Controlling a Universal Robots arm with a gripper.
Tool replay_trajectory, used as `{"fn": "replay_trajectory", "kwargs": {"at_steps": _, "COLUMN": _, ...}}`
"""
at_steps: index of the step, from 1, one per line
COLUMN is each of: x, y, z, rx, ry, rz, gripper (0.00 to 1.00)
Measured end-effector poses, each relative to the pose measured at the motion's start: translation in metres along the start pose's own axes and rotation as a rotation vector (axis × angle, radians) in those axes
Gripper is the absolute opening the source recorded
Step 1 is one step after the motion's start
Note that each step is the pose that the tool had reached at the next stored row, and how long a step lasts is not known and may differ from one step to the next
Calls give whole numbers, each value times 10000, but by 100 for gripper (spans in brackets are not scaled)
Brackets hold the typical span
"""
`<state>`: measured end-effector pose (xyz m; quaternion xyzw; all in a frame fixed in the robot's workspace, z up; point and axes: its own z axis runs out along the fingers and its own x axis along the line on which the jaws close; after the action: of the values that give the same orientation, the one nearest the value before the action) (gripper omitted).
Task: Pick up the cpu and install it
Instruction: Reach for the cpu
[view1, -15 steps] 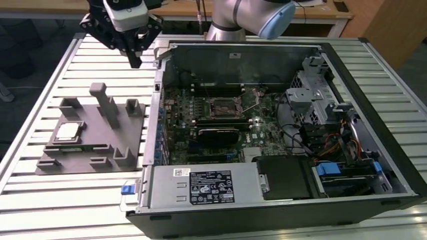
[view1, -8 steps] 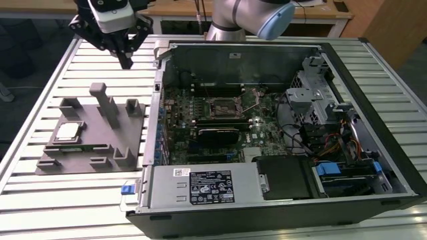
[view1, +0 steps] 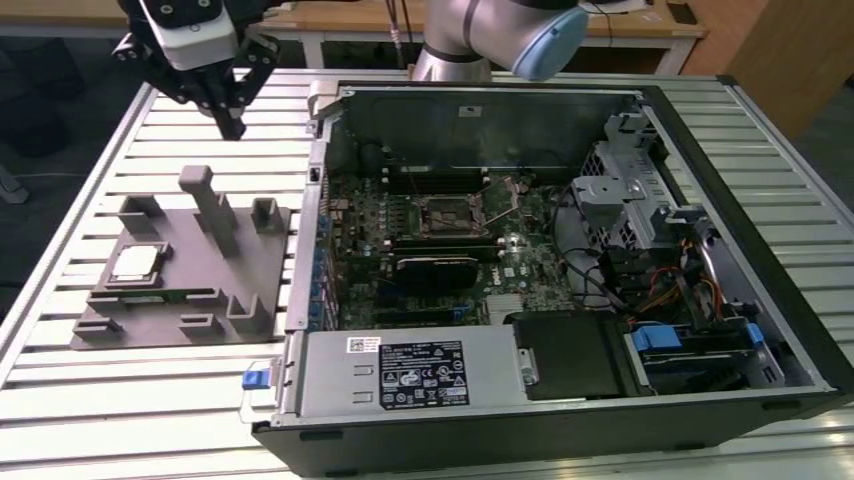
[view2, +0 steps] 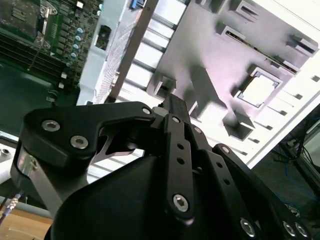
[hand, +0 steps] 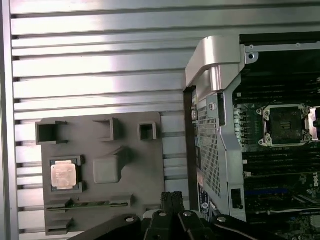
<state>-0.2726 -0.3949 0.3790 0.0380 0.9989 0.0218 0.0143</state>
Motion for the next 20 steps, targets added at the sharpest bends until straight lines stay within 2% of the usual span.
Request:
{"fn": "replay_trajectory", "kwargs": {"at_steps": 13, "x": 280, "y": -18, "z": 44, "rx": 1, "ry": 0, "rz": 0, "gripper": 11}}
{"fn": "replay_trajectory", "kwargs": {"at_steps": 20, "x": 416, "y": -27, "z": 94, "rx": 0, "ry": 0, "rz": 1, "gripper": 11}}
